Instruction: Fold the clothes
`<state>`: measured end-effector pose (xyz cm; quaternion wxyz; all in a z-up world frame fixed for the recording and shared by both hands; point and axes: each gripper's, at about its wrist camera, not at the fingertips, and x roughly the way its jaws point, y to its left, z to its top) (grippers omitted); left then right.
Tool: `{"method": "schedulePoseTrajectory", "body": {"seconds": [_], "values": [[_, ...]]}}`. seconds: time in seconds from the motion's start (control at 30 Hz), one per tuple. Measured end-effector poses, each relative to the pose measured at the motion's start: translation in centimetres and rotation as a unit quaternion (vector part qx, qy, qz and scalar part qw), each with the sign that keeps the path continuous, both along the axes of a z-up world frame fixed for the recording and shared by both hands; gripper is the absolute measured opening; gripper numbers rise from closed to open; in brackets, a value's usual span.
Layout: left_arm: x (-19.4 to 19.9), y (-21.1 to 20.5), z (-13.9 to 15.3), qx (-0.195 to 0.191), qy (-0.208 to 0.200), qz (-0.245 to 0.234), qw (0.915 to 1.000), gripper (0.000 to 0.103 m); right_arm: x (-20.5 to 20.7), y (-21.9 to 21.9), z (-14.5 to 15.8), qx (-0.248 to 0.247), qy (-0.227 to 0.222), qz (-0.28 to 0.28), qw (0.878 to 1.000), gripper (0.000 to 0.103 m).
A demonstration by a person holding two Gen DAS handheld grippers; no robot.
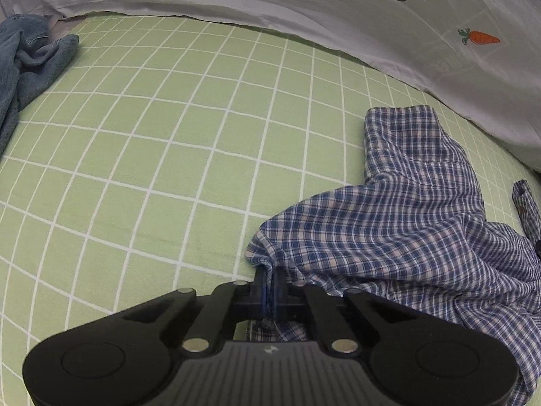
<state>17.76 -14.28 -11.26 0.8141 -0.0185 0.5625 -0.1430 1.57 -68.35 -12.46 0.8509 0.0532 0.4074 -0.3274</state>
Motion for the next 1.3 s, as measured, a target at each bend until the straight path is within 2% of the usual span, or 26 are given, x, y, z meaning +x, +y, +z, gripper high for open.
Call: {"method": "schedulePoseTrajectory", "body": {"seconds": [0.13, 0.17, 0.2, 0.27, 0.3, 0.33, 0.4, 0.47, 0.53, 0.67, 0.77, 0.87, 0.97, 1.0, 1.03, 1.1, 1.17, 1.23, 1.3], "values": [[2.3, 0.8, 0.3, 0.016, -0.015, 0.016, 0.9996, 0.003, 1.6, -0.1, -0.4, 0.000, 0.012, 0.021, 1.000, 0.069], [3.2, 1.0, 0.3, 0.009, -0.013, 0.026, 0.9996, 0.003, 2.0, -0.1, -0.5, 0.000, 0.016, 0.023, 1.000, 0.069], [4.0, 1.3, 0.3, 0.001, -0.012, 0.034, 0.9993, 0.003, 2.3, -0.1, -0.7, 0.000, 0.020, 0.026, 0.999, 0.064], [5.8, 1.5, 0.7, 0.009, -0.029, 0.050, 0.9983, 0.003, 3.0, -0.1, -0.9, 0.001, 0.027, 0.032, 0.999, 0.040], [6.7, 1.8, 0.9, 0.018, -0.041, 0.056, 0.9975, 0.003, 3.1, -0.3, -0.9, 0.012, 0.020, 0.030, 0.999, 0.013], [7.6, 2.0, 1.3, 0.025, -0.056, 0.064, 0.9960, 0.003, 3.1, -0.5, -0.9, 0.022, 0.013, 0.028, 0.999, 0.003], [9.4, 2.7, 2.2, 0.037, -0.082, 0.083, 0.9924, 0.003, 2.6, -0.8, -0.1, 0.020, -0.009, 0.004, 1.000, 0.002], [10.7, 3.5, 3.3, 0.031, -0.095, 0.101, 0.9899, 0.004, 1.3, -1.1, 1.1, 0.007, -0.033, -0.027, 0.999, 0.002], [11.7, 4.2, 4.3, 0.021, -0.105, 0.116, 0.9874, 0.009, -0.9, -1.6, 2.5, -0.009, -0.056, -0.069, 0.996, 0.002], [9.9, 4.4, 5.6, 0.020, -0.123, 0.114, 0.9857, 0.013, -7.8, -3.4, 4.5, -0.025, -0.085, -0.188, 0.978, 0.002], [7.5, 4.7, 5.8, 0.012, -0.118, 0.112, 0.9865, 0.026, -13.5, -4.6, 3.4, -0.006, -0.066, -0.265, 0.962, 0.002], [4.3, 5.3, 5.6, 0.011, -0.102, 0.117, 0.9878, 0.036, -17.3, -4.9, 1.3, 0.036, -0.042, -0.298, 0.953, 0.003], [0.9, 5.8, 5.3, 0.017, -0.085, 0.118, 0.9893, 0.042, -18.2, -2.7, 0.7, 0.045, -0.042, -0.291, 0.955, 0.013], [-0.3, 5.8, 5.1, 0.015, -0.078, 0.115, 0.9902, 0.044, -18.5, -2.0, 0.5, 0.049, -0.042, -0.289, 0.955, 0.022], [-1.3, 5.9, 4.8, 0.011, -0.070, 0.113, 0.9911, 0.047, -18.7, -1.2, 0.4, 0.052, -0.044, -0.286, 0.956, 0.041], [-3.3, 6.1, 4.2, 0.001, -0.052, 0.110, 0.9925, 0.050, -17.6, 1.1, 0.8, 0.062, -0.066, -0.267, 0.960, 0.055], [-5.0, 5.9, 3.3, -0.003, -0.029, 0.106, 0.9939, 0.053, -16.3, 3.5, 1.2, 0.076, -0.086, -0.235, 0.965, 0.058], [-6.3, 5.6, 2.3, -0.012, -0.007, 0.102, 0.9946, 0.053, -14.2, 6.0, 1.5, 0.103, -0.108, -0.172, 0.974, 0.064], [-7.3, 5.3, 1.6, -0.020, 0.009, 0.095, 0.9952, 0.053, -12.4, 8.6, 1.9, 0.132, -0.130, -0.104, 0.977, 0.069]]}}
